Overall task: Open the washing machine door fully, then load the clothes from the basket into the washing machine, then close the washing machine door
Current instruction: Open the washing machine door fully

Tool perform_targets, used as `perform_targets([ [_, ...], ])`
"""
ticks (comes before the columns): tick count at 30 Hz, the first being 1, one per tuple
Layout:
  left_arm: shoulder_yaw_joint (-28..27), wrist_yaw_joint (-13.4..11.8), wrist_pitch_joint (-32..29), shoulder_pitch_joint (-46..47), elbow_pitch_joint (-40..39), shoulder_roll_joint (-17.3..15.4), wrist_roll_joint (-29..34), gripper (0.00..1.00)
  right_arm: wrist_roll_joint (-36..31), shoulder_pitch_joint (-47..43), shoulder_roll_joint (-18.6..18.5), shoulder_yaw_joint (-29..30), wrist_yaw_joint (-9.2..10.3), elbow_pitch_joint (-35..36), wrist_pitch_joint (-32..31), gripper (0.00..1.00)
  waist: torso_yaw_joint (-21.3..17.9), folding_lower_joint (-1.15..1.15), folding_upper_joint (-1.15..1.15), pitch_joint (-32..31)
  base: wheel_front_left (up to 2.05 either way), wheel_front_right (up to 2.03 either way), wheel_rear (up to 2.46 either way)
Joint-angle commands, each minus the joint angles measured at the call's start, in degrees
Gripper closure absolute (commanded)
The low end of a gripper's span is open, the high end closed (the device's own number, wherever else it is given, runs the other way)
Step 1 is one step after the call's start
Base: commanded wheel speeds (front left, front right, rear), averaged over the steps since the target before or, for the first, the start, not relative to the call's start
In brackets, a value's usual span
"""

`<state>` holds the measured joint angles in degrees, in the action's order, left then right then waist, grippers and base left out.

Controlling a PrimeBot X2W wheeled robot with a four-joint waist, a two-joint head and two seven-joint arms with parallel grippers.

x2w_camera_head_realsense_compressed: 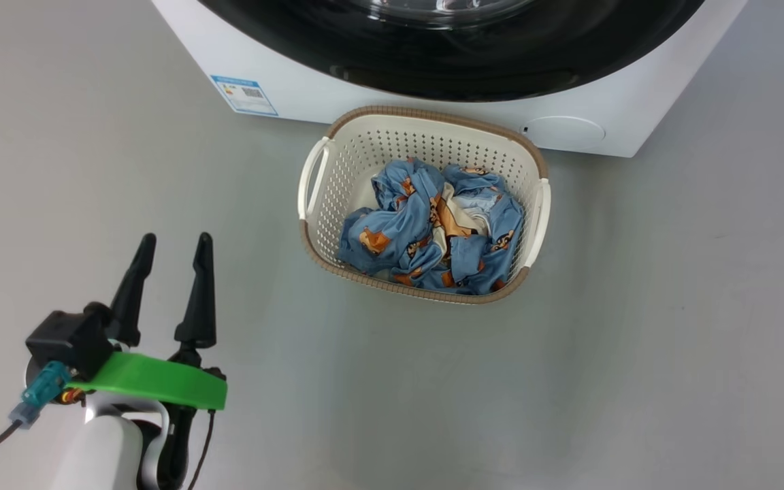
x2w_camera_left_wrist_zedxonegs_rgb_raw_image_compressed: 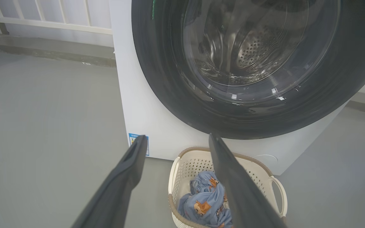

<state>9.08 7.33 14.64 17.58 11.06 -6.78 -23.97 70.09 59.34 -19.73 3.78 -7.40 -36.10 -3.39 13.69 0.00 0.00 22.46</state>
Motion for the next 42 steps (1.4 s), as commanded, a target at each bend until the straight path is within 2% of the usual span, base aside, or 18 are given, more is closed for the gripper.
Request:
perform_targets([
  [1, -1.5, 0.2, 0.4, 1.1, -1.3, -1.7, -0.6, 0.0, 1.3, 1.8, -0.1, -0.5, -0.09, 0.7, -1.4, 1.0, 0.3, 0.0, 0.0, 0.3, 0.0, 0.0, 0.0],
  [9, -0.5, 0.2, 0.4, 1.1, -1.0, -1.5, -1.4, 0.0, 7.8, 7.6, -1.8, 0.8, -0.09, -5.5, -11.9, 1.0, 1.5, 0.0, 0.0, 1.2, 0.0, 0.0, 0.0],
  [15, -0.5, 0.2, 0.4, 1.6, -1.1, -1.3, -1.9, 0.0, 7.4, 11.6, -2.5, -1.1, -0.09, -8.4, -17.4, 1.0, 1.9, 0.0, 0.0, 2.5, 0.0, 0.0, 0.0],
  [28, -0.4, 0.2, 0.4, 3.2, -1.0, -0.6, -2.6, 0.0, 4.7, 19.0, -0.7, -4.6, -0.09, -12.2, -22.4, 1.0, 3.2, 0.0, 0.0, 4.4, 0.0, 0.0, 0.0],
  [35, -1.5, 0.2, 0.4, 2.8, -0.3, -0.3, -2.3, 0.0, 4.2, 18.4, -0.7, -5.7, -0.09, -14.1, -25.7, 1.0, 3.3, 0.0, 0.0, 2.6, 0.0, 0.0, 0.0],
  [42, -3.1, 0.2, 0.4, 1.4, 0.4, 0.0, -1.2, 0.0, 5.0, 13.3, 0.4, -6.8, -0.09, -14.0, -29.4, 1.0, 2.0, 0.0, 0.0, -1.3, 0.0, 0.0, 0.0],
])
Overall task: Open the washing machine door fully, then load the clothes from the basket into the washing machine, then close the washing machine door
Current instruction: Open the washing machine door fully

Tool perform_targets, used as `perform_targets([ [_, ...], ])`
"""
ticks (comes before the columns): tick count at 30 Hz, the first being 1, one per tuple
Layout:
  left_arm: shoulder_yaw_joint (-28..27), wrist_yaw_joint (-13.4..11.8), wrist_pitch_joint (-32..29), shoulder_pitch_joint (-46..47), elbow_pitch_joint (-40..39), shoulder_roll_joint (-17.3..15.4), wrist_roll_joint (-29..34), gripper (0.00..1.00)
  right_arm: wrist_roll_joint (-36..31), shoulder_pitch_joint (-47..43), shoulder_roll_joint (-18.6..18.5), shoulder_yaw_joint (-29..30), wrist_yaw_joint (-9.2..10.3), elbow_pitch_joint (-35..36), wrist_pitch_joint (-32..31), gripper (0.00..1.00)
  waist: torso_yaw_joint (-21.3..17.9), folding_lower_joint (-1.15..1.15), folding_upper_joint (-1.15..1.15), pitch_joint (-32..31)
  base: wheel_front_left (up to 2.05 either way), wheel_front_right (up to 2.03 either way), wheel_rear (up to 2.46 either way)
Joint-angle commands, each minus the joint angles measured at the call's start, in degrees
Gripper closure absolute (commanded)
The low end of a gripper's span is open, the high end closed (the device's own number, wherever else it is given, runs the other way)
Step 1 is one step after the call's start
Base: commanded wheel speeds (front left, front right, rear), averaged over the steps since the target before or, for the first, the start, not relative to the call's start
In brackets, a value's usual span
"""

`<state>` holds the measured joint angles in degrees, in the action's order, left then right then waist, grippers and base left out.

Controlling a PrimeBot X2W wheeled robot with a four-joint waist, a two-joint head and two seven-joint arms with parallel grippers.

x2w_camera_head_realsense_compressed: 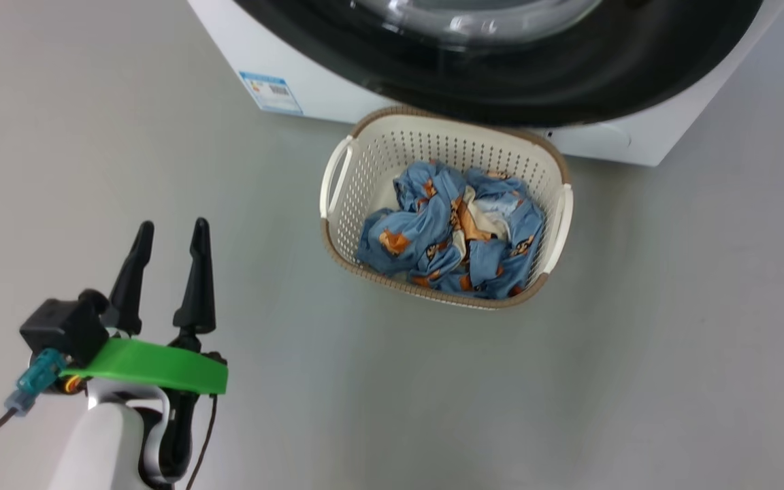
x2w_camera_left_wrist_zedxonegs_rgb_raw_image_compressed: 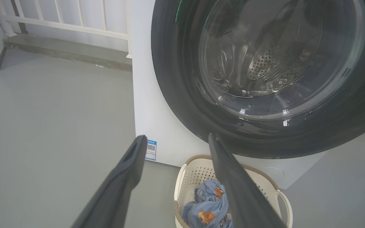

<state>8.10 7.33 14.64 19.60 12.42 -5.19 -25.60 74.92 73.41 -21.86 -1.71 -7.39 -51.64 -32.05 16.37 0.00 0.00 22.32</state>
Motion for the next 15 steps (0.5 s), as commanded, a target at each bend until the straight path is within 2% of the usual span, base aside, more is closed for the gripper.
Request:
perform_targets([
  [1, -2.3, 0.2, 0.4, -0.9, -0.9, -1.5, 0.6, 0.0, 0.6, -1.5, 2.8, -1.3, -0.1, 1.9, -1.3, 1.0, -0.8, 0.0, 0.0, -1.8, 0.0, 0.0, 0.0],
  [15, -4.1, 0.2, 0.4, -6.4, 1.3, -0.9, 3.1, 0.0, 4.4, -16.3, 5.1, -3.3, -0.1, 5.0, -10.4, 1.0, -1.2, 0.0, 0.0, -13.0, 0.0, 0.0, 0.0],
])
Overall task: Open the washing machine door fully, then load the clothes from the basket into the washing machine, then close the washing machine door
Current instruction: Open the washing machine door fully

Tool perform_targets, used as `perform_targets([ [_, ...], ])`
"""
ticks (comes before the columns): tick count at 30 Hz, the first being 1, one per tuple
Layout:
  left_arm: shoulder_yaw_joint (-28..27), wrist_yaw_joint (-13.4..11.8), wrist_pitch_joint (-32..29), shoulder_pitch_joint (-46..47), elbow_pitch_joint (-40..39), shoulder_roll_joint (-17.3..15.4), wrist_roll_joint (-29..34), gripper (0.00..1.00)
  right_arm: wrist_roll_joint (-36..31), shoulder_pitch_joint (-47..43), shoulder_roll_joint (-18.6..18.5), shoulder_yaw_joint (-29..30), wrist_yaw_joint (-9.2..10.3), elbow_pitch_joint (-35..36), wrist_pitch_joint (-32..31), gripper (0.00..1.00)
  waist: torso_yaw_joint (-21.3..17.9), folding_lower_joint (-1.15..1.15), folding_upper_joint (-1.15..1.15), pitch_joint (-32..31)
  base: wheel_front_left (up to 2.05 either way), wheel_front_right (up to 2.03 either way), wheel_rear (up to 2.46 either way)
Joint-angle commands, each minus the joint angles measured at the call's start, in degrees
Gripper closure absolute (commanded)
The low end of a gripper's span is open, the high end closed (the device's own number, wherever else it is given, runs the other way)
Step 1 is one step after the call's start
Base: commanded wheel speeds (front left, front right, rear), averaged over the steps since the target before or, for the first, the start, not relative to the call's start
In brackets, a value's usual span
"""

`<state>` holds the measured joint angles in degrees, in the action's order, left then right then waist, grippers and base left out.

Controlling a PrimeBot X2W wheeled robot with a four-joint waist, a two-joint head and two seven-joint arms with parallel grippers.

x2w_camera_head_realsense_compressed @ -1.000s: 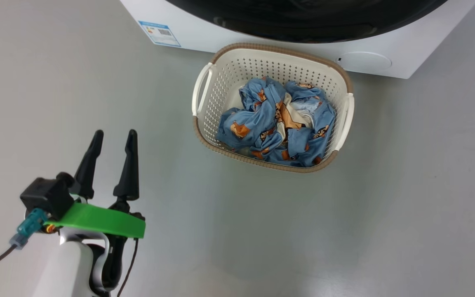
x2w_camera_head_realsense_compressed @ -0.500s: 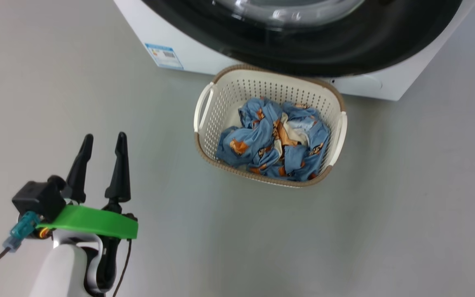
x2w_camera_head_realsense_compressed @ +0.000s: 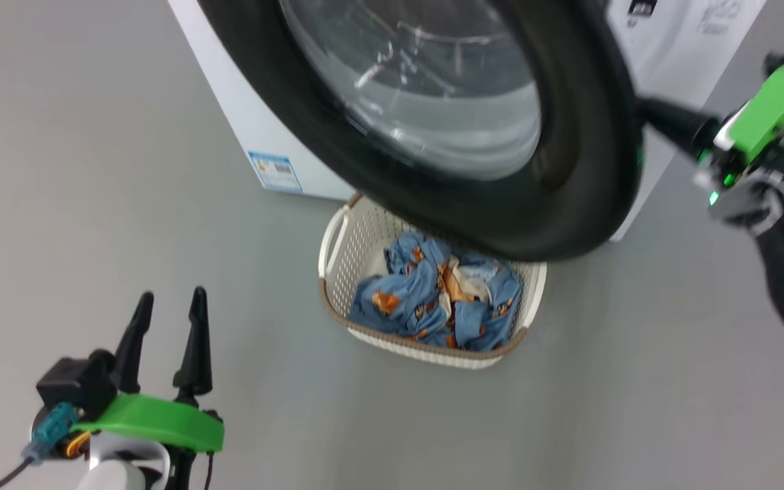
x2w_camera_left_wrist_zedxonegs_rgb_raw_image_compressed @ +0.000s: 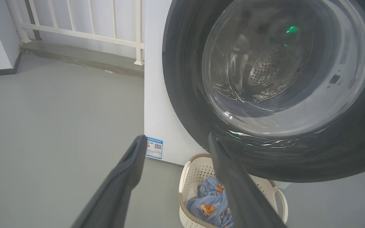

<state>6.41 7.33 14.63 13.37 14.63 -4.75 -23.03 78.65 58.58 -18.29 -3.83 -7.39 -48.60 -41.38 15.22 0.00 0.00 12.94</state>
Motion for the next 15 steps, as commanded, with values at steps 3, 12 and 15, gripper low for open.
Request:
perform_targets([
  [3, -2.9, 0.2, 0.4, -1.4, -0.7, -1.2, 1.3, 0.0, 1.4, -4.5, 1.9, -1.6, -0.1, 3.1, -2.8, 1.0, 0.4, 0.0, 0.0, -5.8, 0.0, 0.0, 0.0],
  [12, -3.4, 0.2, 0.4, -3.9, -0.2, -1.1, 2.8, 0.0, 3.5, -13.1, 3.6, -2.8, -0.1, 9.5, -6.9, 1.0, 2.9, 0.0, 0.0, -9.6, 0.0, 0.0, 0.0],
  [15, -3.5, 0.2, 0.4, -4.5, -0.1, -1.0, 3.2, 0.0, 4.5, -16.5, 4.1, -2.8, -0.1, 12.2, -8.0, 1.0, 4.2, 0.0, 0.0, -10.6, 0.0, 0.0, 0.0],
])
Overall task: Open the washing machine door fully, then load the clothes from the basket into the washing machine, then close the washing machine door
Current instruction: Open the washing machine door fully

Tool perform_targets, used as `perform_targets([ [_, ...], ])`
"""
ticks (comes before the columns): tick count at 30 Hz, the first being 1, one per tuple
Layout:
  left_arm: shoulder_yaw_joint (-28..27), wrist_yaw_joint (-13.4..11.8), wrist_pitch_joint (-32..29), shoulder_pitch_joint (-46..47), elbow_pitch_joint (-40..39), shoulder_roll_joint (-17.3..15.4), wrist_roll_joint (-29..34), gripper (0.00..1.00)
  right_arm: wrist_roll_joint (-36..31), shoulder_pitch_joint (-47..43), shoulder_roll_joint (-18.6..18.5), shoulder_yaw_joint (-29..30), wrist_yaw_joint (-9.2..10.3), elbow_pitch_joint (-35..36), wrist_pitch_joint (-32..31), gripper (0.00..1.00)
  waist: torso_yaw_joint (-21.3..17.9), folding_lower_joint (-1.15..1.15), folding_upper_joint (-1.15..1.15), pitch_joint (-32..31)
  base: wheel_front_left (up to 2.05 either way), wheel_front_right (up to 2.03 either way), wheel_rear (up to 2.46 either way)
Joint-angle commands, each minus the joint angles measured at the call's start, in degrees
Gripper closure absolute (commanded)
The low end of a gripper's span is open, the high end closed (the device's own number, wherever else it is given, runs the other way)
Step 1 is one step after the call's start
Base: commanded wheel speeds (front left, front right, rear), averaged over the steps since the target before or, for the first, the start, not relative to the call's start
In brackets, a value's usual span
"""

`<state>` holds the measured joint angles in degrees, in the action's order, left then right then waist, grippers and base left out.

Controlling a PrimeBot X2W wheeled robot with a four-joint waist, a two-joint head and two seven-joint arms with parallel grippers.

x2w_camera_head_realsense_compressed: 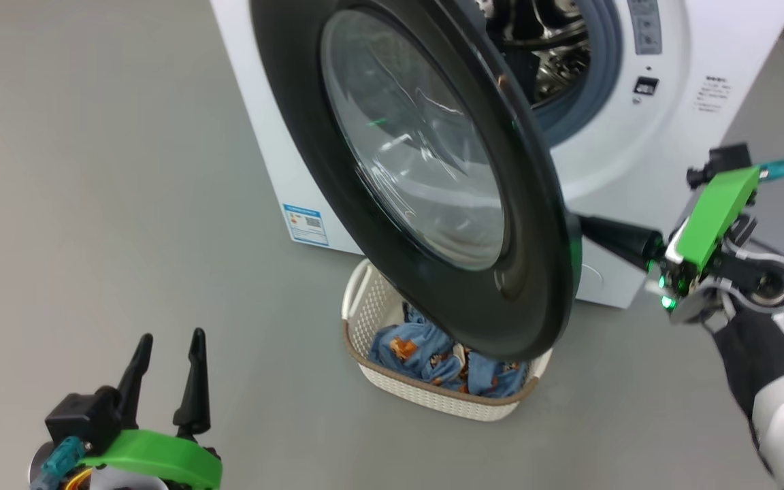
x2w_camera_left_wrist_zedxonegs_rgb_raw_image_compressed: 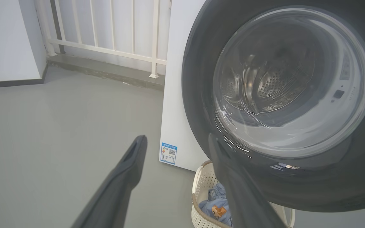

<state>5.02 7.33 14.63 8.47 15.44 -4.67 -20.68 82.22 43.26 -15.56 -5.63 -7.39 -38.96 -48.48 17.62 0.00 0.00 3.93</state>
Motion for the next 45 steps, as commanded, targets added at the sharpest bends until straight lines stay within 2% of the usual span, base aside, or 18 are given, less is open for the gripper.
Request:
perform_targets([
  [1, -2.2, 0.2, 0.4, 0.2, -0.8, -1.0, 1.0, 0.0, 1.4, -2.3, 1.5, -0.9, -0.1, 3.5, -1.1, 1.0, 2.2, 0.0, 0.0, -2.0, 0.0, 0.0, 0.0],
  [13, -1.6, 0.1, 0.4, -0.4, -0.2, -1.3, 2.0, 0.0, 3.4, -11.3, 4.5, -2.0, -0.1, 11.4, -3.7, 1.0, 8.3, 0.0, 0.0, -4.0, 0.0, 0.0, 0.0],
  [21, -1.1, 0.0, 0.3, -0.2, -0.1, -2.0, 2.0, 0.0, 3.8, -13.1, 6.5, -2.8, -0.1, 12.4, -4.5, 1.0, 11.2, 0.0, 0.0, -4.6, 0.0, 0.0, 0.0],
  [29, -0.8, -0.6, 0.3, -0.7, -0.3, -2.0, 1.7, 0.0, 3.8, -13.5, 7.2, -2.8, -0.1, 12.3, -4.4, 1.0, 10.8, 0.0, 0.0, -4.9, 0.0, 0.0, 0.0],
  [39, -0.6, -0.8, 0.3, -0.8, -0.5, -1.9, 1.3, 0.0, 2.8, -13.1, 7.4, -2.1, -0.1, 13.1, -2.4, 1.0, 6.9, 0.0, 0.0, -5.1, 0.0, 0.0, 0.0],
  [42, -0.6, -0.9, 0.3, -0.9, -0.5, -1.9, 1.2, 0.0, 2.1, -13.3, 7.3, -1.3, -0.1, 13.7, -0.3, 0.7, 5.4, 0.0, 0.0, -5.3, 0.0, 0.0, 0.0],
  [43, -0.6, -0.9, 0.3, -0.9, -0.5, -1.9, 1.1, 0.0, 1.8, -13.4, 7.1, -1.2, -0.1, 14.0, 0.3, 0.52, 4.8, 0.0, 0.0, -5.3, 0.0, 0.0, 0.0],
  [44, -0.6, -0.9, 0.3, -0.9, -0.5, -1.9, 1.1, 0.0, 1.5, -13.5, 7.0, -1.0, -0.1, 14.3, 0.8, 0.03, 4.2, 0.0, 0.0, -5.4, 0.0, 0.0, 0.0],
  [45, -0.7, -1.0, 0.3, -0.9, -0.6, -1.9, 1.0, 0.0, 1.5, -13.7, 7.1, -0.9, -0.1, 14.7, 1.2, 0.0, 3.6, 0.0, 0.0, -5.4, 0.0, 0.0, 0.0],
])
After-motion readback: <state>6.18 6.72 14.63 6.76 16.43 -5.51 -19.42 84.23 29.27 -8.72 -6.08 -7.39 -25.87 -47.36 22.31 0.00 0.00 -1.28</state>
